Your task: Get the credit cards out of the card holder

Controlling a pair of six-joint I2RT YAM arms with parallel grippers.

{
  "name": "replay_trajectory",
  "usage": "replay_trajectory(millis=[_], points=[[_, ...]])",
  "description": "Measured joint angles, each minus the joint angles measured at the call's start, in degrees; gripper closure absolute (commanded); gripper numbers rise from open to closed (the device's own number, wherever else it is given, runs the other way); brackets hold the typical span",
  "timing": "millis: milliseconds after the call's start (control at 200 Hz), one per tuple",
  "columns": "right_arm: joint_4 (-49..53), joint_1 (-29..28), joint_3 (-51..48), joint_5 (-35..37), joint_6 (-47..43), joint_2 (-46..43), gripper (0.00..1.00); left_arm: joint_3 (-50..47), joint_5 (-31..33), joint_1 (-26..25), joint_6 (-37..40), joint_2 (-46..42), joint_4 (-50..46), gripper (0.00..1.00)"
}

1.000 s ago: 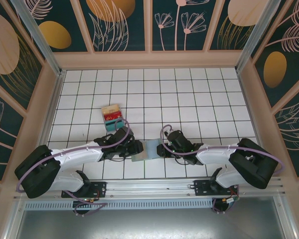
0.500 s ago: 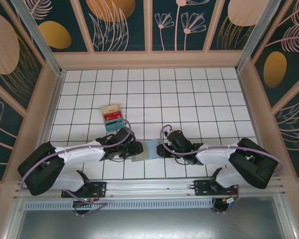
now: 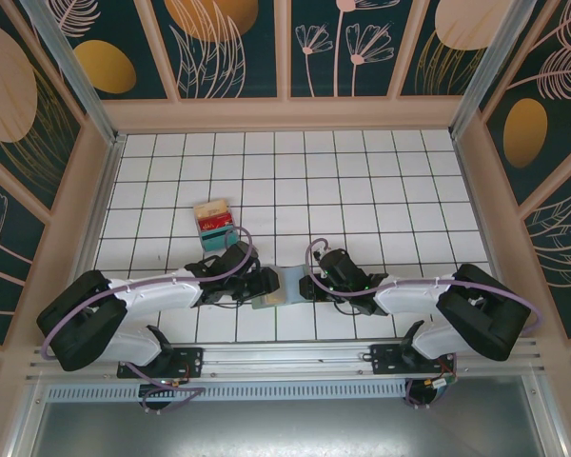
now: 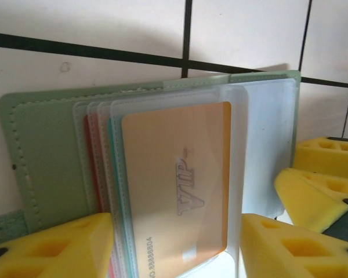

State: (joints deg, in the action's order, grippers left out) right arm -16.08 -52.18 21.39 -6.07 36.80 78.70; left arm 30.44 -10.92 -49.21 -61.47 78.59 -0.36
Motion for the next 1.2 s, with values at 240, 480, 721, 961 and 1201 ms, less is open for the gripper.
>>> replay_trajectory(millis=[240,480,721,961,1201], points=[[0.02,0.00,0.09,0.00,0.00,0.02,0.65,0.02,-1.27,-0.11,0.61,-0.26,1.73,0.11],[0.02,-0.04,0.22,-0.11,0.02,0.11,0.62,0.02,-2.21,-0.26,0.79,-1.11,2.38,0.02],[0.07,-0.11,0.37,-0.42,0.22,-0.13,0.56,0.02,-2.19,-0.26,0.79,-1.44,2.27,0.02],[1.92,-0.28,0.37,1.64,-0.04,-1.73,0.56,0.02,-0.42,-0.31,1.60,-4.26,-0.17,0.08],[5.55,0.79,0.52,3.06,0.02,-7.80,0.58,-0.50,3.80,-0.31,3.28,-6.91,-3.13,0.28]])
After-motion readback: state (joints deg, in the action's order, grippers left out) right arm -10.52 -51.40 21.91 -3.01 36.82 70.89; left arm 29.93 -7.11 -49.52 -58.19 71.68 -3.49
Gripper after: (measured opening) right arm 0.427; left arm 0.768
